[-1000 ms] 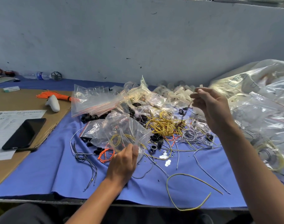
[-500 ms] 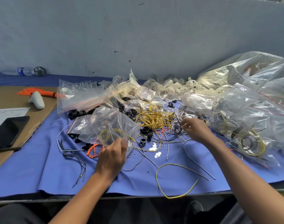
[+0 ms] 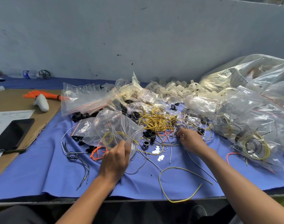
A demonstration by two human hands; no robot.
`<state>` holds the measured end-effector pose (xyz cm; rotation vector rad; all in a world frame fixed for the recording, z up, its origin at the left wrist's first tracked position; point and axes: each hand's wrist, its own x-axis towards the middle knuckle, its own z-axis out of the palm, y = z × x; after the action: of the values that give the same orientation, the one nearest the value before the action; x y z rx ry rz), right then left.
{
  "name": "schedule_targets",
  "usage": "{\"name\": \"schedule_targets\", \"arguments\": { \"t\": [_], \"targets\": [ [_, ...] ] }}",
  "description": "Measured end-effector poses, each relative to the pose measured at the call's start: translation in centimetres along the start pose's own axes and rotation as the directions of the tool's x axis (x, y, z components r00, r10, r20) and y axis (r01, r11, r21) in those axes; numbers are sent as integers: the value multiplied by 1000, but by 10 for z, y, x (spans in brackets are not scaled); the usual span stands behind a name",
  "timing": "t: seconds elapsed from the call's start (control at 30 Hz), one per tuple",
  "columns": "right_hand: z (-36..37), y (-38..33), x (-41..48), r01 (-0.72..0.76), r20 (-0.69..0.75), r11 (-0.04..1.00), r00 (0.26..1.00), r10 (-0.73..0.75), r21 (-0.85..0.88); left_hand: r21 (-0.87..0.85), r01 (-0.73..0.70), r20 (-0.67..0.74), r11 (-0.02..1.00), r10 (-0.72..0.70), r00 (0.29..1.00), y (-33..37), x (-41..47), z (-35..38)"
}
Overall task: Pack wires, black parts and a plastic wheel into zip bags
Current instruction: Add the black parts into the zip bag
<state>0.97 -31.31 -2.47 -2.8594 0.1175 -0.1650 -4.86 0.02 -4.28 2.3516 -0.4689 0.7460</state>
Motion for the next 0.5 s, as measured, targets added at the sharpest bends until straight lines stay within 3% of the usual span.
{"name": "schedule_targets", "arguments": {
  "t": [0.23, 0.37, 0.43, 0.5],
  "targets": [
    [-3, 4, 0, -6, -17, 1000, 1000, 6, 13, 18, -11, 8, 1000, 10, 1000, 0, 0, 0],
    [-17, -13, -13, 75, -287, 940, 958, 25, 333, 40, -20, 1, 999, 20, 1000, 0, 1, -1],
    [-25, -30, -28, 166, -381, 841, 923, 51, 514, 60, -28, -6, 998, 28, 1000, -1, 1, 0],
    [-31, -49, -47, 219, -375, 696, 924, 78, 684, 68, -18, -9, 998, 18, 1000, -1, 1, 0]
  ]
}}
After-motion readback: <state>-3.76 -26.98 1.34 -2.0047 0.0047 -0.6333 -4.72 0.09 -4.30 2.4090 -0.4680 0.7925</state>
